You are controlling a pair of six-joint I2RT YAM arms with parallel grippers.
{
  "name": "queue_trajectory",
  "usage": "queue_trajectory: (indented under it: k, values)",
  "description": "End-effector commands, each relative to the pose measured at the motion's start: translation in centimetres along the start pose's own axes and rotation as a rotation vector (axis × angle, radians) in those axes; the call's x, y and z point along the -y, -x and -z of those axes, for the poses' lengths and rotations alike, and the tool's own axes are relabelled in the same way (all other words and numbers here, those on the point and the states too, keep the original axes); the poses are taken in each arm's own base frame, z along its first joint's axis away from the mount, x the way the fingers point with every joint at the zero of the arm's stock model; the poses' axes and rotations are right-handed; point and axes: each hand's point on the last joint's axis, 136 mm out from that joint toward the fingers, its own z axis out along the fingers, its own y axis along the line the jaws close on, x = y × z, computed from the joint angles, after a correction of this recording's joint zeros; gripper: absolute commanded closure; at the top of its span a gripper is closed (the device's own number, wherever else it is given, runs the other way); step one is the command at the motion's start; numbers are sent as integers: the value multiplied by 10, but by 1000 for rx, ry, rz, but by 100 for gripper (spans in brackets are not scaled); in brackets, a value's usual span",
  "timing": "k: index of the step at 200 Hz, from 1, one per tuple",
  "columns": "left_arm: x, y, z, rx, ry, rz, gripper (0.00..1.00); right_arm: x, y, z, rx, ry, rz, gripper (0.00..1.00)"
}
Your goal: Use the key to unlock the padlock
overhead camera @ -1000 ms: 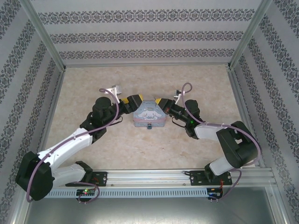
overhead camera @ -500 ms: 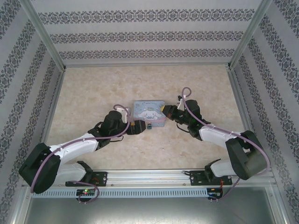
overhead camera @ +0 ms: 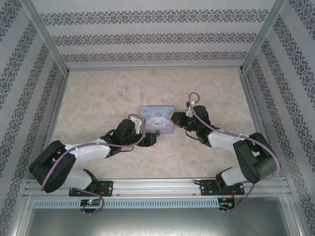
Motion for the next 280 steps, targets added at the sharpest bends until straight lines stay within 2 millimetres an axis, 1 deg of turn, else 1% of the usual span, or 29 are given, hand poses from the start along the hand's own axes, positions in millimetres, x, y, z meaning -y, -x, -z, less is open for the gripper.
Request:
queue_trajectory:
  k: [1, 28, 48, 69, 86, 107, 148, 166, 197, 217, 254, 280]
  values:
    - [6, -4, -13, 0, -42, -52, 18, 1, 4, -6, -1, -2, 27, 100]
    - [2, -5, -30, -18, -38, -64, 20, 7, 4, -12, -12, -12, 20, 100]
    - [-2, -1, -41, -15, -21, -81, 22, 10, 4, -18, -20, -17, 13, 100]
    - [-8, 4, -50, -3, 9, -106, 23, 12, 3, -22, -27, -18, 5, 100]
    - [-13, 6, -58, 2, 24, -118, 25, 16, 2, -24, -31, -20, -1, 100]
    - [-21, 8, -64, 19, 55, -131, 27, 17, 1, -26, -32, -18, -10, 100]
    - [-39, 12, -66, 60, 142, -153, 29, 20, -1, -27, -35, -17, -15, 100]
    - [-44, 14, -66, 73, 173, -171, 30, 20, -1, -26, -34, -17, -14, 100]
    - [-62, 18, -59, 114, 272, -188, 30, 19, -1, -25, -36, -18, -12, 100]
    - [-68, 19, -57, 127, 307, -196, 30, 19, -1, -25, -36, -17, -13, 100]
    - [-59, 17, -70, 90, 251, -200, 30, 21, -2, -25, -38, -23, -14, 100]
    - [-38, 18, -78, 71, 145, -186, 30, 22, -2, -26, -39, -24, -16, 100]
